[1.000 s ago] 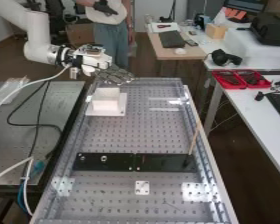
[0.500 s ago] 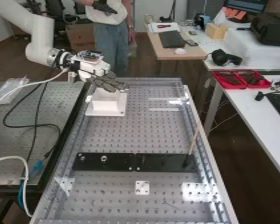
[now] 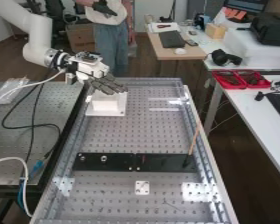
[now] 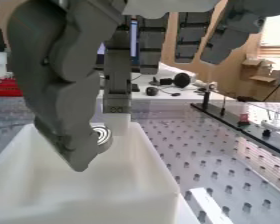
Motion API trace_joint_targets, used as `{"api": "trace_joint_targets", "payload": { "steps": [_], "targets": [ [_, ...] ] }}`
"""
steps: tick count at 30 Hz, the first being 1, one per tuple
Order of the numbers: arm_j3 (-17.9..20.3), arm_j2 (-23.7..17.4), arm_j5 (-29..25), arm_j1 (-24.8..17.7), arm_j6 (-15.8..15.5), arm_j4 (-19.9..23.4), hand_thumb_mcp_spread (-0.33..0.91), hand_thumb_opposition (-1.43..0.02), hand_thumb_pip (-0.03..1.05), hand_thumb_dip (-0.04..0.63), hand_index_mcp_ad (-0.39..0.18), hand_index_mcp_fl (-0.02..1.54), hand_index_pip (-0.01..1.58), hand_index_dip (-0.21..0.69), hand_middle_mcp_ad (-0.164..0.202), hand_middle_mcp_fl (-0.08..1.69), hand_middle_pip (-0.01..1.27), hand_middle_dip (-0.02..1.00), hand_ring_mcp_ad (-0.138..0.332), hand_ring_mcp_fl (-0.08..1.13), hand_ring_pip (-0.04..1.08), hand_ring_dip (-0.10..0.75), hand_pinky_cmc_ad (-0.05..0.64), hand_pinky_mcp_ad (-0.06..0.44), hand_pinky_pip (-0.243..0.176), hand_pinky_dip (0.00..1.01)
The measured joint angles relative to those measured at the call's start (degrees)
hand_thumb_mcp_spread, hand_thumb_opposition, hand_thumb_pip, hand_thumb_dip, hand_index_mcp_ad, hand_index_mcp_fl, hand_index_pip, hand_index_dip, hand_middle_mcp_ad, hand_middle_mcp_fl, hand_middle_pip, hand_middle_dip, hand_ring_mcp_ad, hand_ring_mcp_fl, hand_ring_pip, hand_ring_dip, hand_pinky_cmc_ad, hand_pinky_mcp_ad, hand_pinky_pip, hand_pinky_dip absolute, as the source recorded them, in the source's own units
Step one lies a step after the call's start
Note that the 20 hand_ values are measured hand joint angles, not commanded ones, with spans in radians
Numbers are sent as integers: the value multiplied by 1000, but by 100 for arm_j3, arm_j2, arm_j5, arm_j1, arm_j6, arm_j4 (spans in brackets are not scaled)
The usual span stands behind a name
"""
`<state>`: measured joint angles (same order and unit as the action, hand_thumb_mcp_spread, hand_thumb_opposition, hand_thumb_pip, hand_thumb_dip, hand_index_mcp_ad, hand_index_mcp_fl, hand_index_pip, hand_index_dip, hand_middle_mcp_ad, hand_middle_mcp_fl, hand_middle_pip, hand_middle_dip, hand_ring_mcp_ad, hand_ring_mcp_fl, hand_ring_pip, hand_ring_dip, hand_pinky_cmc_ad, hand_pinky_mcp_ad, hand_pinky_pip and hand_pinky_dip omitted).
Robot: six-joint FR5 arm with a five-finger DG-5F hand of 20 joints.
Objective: Grab the bearing and place it in the white container
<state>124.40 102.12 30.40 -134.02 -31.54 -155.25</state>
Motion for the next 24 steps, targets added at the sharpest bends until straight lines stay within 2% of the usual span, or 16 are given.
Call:
{"api": "trace_joint_targets", "payload": {
  "steps": [3, 6, 8, 9, 11, 13, 14, 20, 21, 23, 24],
  "targets": [
    [-9, 11, 119, 76, 18, -96, 375, -984, 567, 225, -68, 431, 1506, 63, 35, 120, 138, 138, 136, 30, 94, -3, 304, 148, -75, 159],
    [-44, 47, 272, 170, 125, -292, 379, -977, 571, 227, -73, 417, 1431, 63, 33, 117, 138, 138, 134, 30, 94, -5, 304, 148, -75, 159],
    [-68, 72, 356, 222, 217, -401, 380, -942, 602, 243, -113, 347, 1408, 65, 33, 119, 138, 138, 138, 30, 94, -5, 304, 148, -75, 162],
    [-81, 86, 420, 265, 289, -470, 380, -925, 635, 253, -122, 302, 1384, 61, 37, 106, 136, 138, 138, 26, 96, -5, 304, 148, -75, 159],
    [-101, 95, 508, 324, 370, -554, 382, -897, 646, 251, -138, 319, 1349, 63, 37, 70, 136, 138, 134, 30, 96, -5, 304, 148, -75, 162],
    [-123, 90, 610, 387, 434, -629, 393, -883, 646, 253, -154, 223, 1258, 37, 37, 72, 136, 138, 138, 24, 93, -5, 300, 145, -75, 162],
    [-124, 85, 626, 397, 439, -632, 380, -866, 646, 253, -161, 175, 1243, 35, 35, 75, 136, 138, 138, 24, 93, -5, 300, 143, -75, 162],
    [-128, -64, 751, 532, 325, -608, 319, -833, 648, 251, -202, 183, 1203, 37, 37, 72, 134, 138, 134, 21, 89, -5, 300, 148, -75, 201],
    [-131, -113, 774, 564, 283, -600, 316, -836, 667, 253, -202, 176, 1159, 37, 37, 72, 134, 138, 134, 21, 89, -5, 300, 148, -75, 208],
    [-134, -211, 802, 616, 174, -589, 302, -817, 703, 251, -166, -9, 906, -24, 38, 73, 134, 140, 134, 21, 89, -5, 304, 148, -77, 220],
    [-135, -281, 810, 643, 113, -578, 298, -820, 703, 251, -164, -9, 885, -26, 38, 54, 134, 138, 134, 21, 89, -5, 300, 145, -77, 220]
  ]
}}
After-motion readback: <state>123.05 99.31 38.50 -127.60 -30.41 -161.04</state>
